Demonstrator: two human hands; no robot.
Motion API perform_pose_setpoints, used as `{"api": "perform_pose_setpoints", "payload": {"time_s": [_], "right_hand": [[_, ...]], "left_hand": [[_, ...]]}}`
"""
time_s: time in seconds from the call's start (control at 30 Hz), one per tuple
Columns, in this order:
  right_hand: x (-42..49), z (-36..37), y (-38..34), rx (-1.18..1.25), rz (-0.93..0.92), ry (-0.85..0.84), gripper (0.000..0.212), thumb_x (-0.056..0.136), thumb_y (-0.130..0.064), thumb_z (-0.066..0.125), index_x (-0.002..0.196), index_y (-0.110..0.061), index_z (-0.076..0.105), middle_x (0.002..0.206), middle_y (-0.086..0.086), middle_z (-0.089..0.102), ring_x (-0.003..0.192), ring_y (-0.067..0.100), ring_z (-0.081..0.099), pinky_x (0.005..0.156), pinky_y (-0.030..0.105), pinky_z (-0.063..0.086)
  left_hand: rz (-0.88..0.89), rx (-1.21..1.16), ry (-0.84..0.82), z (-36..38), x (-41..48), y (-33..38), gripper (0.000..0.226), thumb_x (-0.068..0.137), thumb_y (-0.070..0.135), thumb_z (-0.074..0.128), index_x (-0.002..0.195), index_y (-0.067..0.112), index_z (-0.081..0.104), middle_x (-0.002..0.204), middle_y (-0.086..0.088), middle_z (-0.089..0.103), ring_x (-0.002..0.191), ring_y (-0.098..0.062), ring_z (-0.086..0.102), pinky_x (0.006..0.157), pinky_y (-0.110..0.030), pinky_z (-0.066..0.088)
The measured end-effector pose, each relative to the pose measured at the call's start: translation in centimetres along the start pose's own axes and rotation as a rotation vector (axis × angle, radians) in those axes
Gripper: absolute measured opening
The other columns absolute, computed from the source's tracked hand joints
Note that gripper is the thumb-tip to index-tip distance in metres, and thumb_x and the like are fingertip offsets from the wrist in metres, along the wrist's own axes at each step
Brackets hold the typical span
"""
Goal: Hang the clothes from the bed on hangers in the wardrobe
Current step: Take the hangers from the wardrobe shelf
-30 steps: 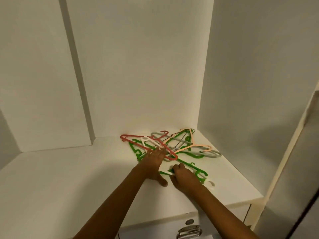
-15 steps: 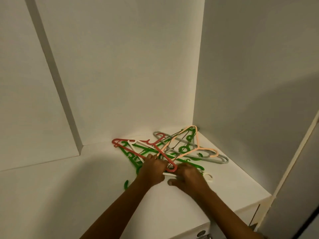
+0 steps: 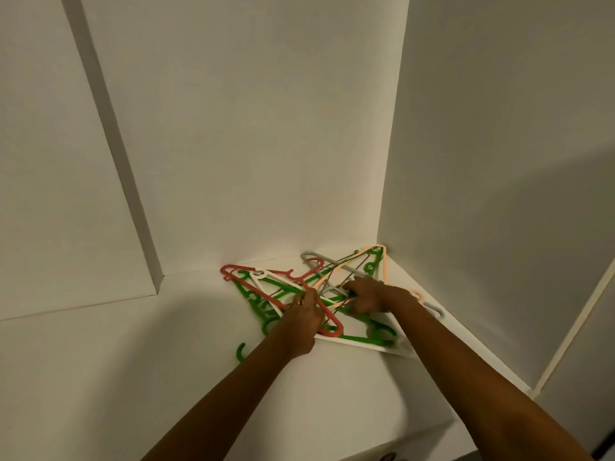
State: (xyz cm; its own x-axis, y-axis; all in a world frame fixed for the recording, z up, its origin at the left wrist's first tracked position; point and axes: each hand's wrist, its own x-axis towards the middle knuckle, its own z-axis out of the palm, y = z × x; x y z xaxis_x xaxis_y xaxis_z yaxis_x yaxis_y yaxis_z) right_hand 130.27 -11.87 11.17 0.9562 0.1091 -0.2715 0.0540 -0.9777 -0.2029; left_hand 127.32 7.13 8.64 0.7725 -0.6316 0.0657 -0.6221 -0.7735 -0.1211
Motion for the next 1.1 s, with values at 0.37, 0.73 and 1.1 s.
{"api": "perform_pose_setpoints", "payload": {"time_s": [0.37, 0.73, 1.1], "right_hand": [[2.4, -0.6, -0.2, -0.256, -0.08, 0.001, 0.013, 0.084, -0.012, 0.059, 0.082, -0.021, 0.05, 0.092, 0.003, 0.051, 0.088, 0.019, 0.049, 0.074, 0.029, 0.039], [0.8, 0.1, 0.8, -0.242, -0.198, 0.022, 0.047, 0.085, -0.011, 0.059, 0.13, -0.018, 0.045, 0.119, 0.01, 0.055, 0.115, 0.026, 0.049, 0.103, 0.037, 0.036], [1.0, -1.8, -1.7, -0.448, -0.193, -0.192, 0.034, 0.081, -0.014, 0.065, 0.113, -0.016, 0.054, 0.111, 0.008, 0.056, 0.108, 0.027, 0.052, 0.093, 0.041, 0.046]], "left_hand": [[-0.115, -0.173, -0.143, -0.4, 1.6, -1.9, 0.092, 0.077, 0.039, 0.071, 0.145, 0.007, 0.018, 0.134, -0.01, 0.052, 0.124, -0.028, 0.048, 0.112, -0.046, 0.027], [-0.093, -0.275, -0.131, -0.8, 0.4, -0.5, 0.082, 0.079, 0.012, 0.07, 0.144, 0.006, 0.019, 0.119, -0.012, 0.06, 0.106, -0.026, 0.06, 0.087, -0.034, 0.053], [-0.185, -0.175, -0.11, -0.8, -1.2, 0.1, 0.072, 0.083, 0.018, 0.068, 0.139, 0.001, 0.026, 0.118, -0.009, 0.061, 0.108, -0.027, 0.059, 0.094, -0.035, 0.047]]}}
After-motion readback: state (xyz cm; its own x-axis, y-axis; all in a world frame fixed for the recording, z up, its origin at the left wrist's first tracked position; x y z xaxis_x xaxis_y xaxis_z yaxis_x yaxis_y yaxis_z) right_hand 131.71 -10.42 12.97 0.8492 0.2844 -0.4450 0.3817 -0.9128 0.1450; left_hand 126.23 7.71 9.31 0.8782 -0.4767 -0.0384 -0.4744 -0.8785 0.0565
